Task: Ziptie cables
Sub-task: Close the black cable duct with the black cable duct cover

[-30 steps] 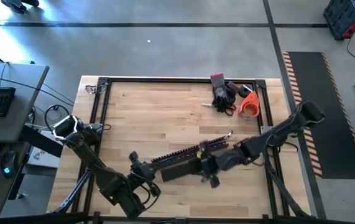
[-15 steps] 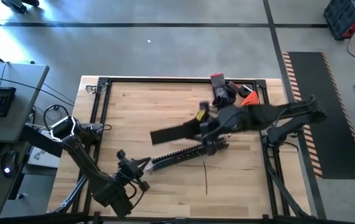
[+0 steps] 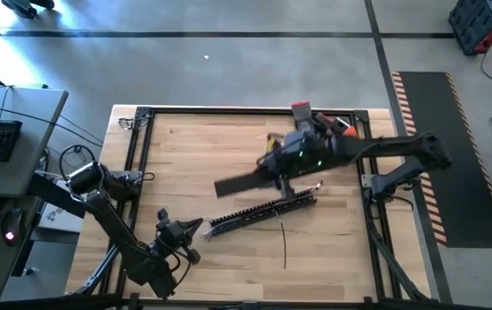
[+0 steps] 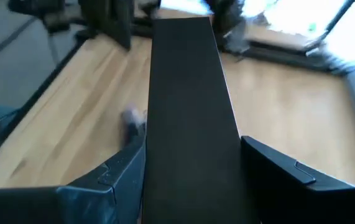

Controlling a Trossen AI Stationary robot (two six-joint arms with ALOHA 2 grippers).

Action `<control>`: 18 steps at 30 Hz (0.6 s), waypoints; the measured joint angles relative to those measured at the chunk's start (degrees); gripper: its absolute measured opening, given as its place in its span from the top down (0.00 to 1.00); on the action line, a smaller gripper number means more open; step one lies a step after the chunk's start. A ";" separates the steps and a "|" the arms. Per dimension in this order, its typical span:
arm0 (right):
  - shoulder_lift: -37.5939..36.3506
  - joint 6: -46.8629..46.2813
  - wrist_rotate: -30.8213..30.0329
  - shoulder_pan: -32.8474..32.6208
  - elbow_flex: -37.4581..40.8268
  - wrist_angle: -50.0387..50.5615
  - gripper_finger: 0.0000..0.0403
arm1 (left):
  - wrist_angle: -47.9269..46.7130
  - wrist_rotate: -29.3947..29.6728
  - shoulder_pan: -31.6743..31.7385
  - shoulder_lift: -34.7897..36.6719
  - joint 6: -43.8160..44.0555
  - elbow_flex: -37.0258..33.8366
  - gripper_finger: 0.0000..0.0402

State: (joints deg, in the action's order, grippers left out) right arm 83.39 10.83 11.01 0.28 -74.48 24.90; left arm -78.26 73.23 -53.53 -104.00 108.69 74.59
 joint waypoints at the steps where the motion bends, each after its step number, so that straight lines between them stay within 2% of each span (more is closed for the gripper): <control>1: 0.34 -1.63 1.58 -0.41 3.69 -4.63 0.47 | -0.79 0.03 -0.05 0.04 -1.19 1.29 1.00; 5: 3.33 -7.31 5.15 -2.06 14.05 -20.53 0.47 | -3.39 -0.53 0.50 0.12 -5.07 6.08 1.00; 8: 7.75 -9.18 5.08 -3.72 16.51 -27.42 0.47 | -5.36 -1.61 1.14 0.44 -4.61 8.04 1.00; 10: 11.27 -9.65 5.08 -4.60 15.96 -29.63 0.47 | -6.27 -2.31 1.45 2.07 -1.35 7.77 1.00; 14: 18.90 -9.12 5.17 -5.97 11.92 -29.27 0.47 | -6.51 -3.82 1.44 6.85 -1.86 5.14 1.00; 18: 23.69 -7.70 5.47 -6.41 7.57 -27.44 0.47 | -0.58 -6.96 1.44 12.26 -4.96 -1.29 1.00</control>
State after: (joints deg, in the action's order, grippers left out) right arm 107.08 3.13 16.49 -6.13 -66.92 -2.54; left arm -78.85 66.28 -52.10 -91.74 103.73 73.30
